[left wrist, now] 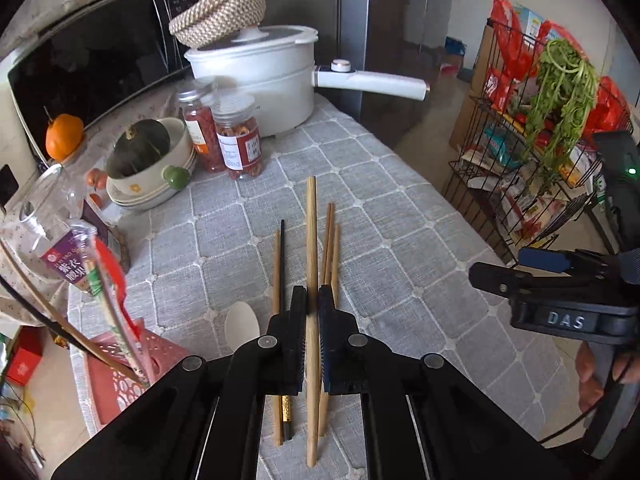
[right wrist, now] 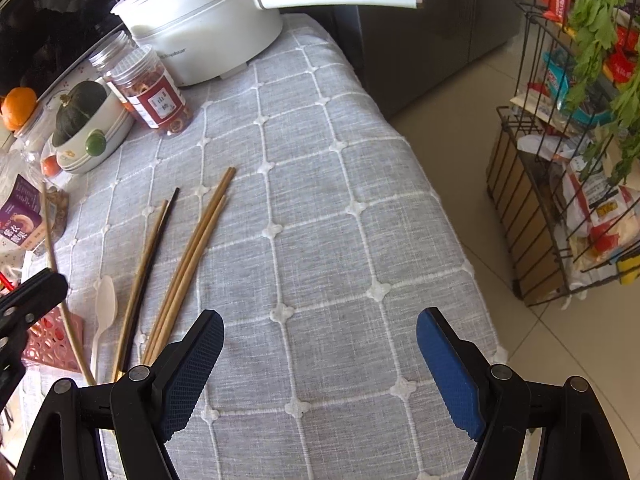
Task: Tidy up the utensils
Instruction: 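Lift the wooden chopstick with the left gripper while the right gripper grasps another wooden chopstick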
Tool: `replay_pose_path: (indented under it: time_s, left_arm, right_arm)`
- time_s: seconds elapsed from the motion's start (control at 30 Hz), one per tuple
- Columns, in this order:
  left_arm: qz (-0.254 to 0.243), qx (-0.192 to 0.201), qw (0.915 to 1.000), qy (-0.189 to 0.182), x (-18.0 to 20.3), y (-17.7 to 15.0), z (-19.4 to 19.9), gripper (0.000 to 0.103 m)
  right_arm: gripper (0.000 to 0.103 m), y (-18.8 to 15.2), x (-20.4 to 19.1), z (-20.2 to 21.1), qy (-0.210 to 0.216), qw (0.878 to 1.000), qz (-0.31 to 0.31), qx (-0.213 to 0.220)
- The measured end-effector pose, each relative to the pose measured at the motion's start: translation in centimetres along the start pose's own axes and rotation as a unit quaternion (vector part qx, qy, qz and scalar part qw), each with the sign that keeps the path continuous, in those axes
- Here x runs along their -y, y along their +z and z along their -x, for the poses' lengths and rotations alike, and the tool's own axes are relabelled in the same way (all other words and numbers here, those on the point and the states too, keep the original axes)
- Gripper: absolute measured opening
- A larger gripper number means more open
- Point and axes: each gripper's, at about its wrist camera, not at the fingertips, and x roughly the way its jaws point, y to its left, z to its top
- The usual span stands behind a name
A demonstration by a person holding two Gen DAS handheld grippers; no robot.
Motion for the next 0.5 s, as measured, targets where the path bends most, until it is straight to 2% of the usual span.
replay_pose_path:
  time_s: [0.23,0.5]
  left_arm:
    - [0.025,0.067,0.9973,-0.016,-2.3,-3.2,6.8,0.006]
    - [0.064,0.091,0.9935,-0.025,-6.1,-5.4,9.0,0.006]
  right_arm:
    - [0.084,-0.3,-2.8,-0.5,0.005,1.000,0.010,-0.001]
    - [0.084,-0.2,-5.6,-3.6,-0.003,0.999,0.024,-0.026]
